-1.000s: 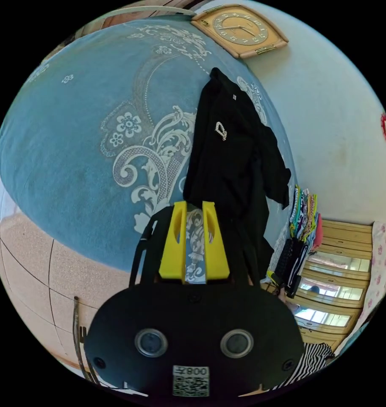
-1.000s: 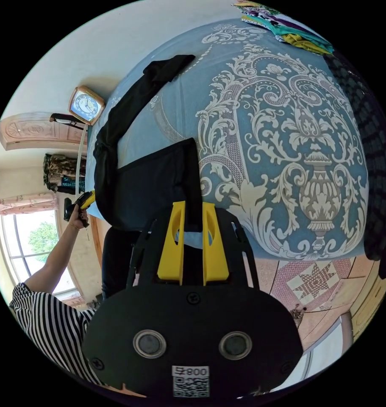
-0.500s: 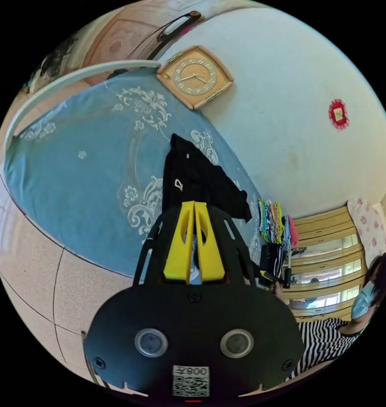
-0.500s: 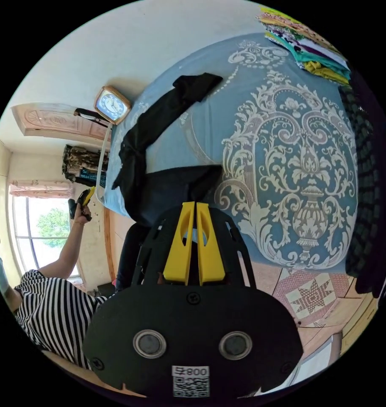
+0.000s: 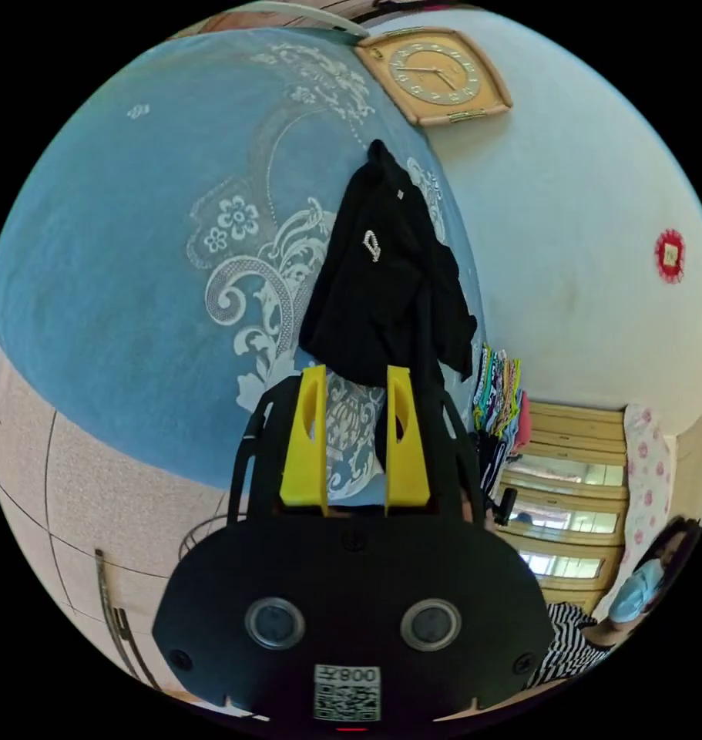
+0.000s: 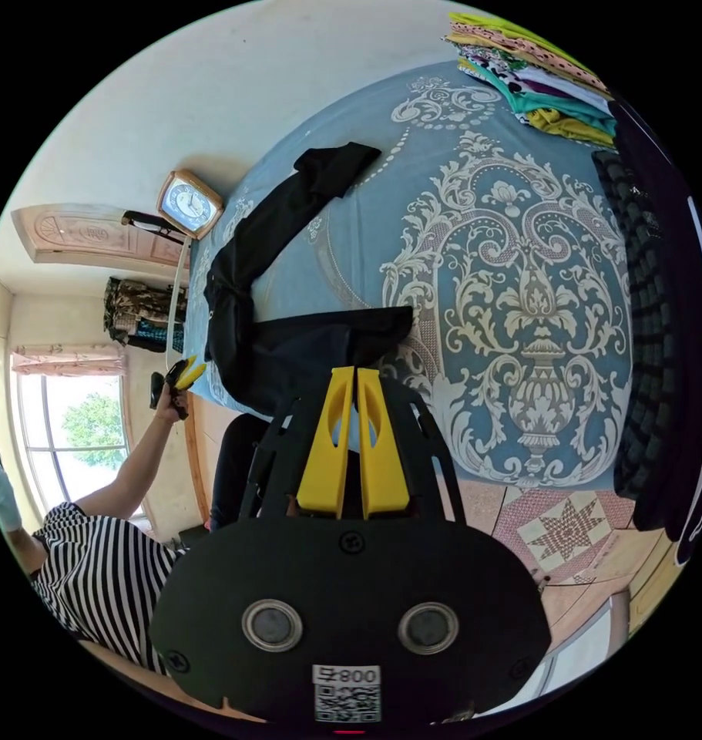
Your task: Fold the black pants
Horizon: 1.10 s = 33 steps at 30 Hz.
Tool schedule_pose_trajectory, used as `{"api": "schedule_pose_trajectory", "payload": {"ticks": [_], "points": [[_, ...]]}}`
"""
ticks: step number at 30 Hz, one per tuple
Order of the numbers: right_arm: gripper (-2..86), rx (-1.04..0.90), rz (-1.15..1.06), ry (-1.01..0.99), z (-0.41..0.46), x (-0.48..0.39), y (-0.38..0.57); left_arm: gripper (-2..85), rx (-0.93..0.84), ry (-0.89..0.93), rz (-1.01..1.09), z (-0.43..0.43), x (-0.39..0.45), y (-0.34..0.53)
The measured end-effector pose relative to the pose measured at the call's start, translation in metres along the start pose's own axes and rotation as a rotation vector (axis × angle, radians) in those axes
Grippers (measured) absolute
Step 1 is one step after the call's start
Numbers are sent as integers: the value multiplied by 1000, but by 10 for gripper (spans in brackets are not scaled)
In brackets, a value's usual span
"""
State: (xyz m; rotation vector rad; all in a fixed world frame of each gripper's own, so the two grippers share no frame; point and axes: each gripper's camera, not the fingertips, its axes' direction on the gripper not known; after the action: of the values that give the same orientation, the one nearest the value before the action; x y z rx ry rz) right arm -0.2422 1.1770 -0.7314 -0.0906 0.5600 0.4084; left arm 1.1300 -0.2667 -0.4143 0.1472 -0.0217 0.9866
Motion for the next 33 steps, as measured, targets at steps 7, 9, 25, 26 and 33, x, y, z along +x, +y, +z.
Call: {"api": "schedule_pose_trajectory", "payload": {"ticks": [7,9,25,26,33], "points": [[3,-6,3,-12,-9,7,-3,40,67,55,-91,15,-24,2],[3,-9,-17,-15,-14,3,-4,33,105,75,-45,4,-17,3],[4,-188,79,158,-14,36,-3,17,146,-267,-18,-37,-2,6],[4,-198,98,150,-11,40,0,14,142,-287,-46,-29,-6,12],[4,-143,201,57,-14,55,45,15,203,-341,-34,-9,4,39]]}}
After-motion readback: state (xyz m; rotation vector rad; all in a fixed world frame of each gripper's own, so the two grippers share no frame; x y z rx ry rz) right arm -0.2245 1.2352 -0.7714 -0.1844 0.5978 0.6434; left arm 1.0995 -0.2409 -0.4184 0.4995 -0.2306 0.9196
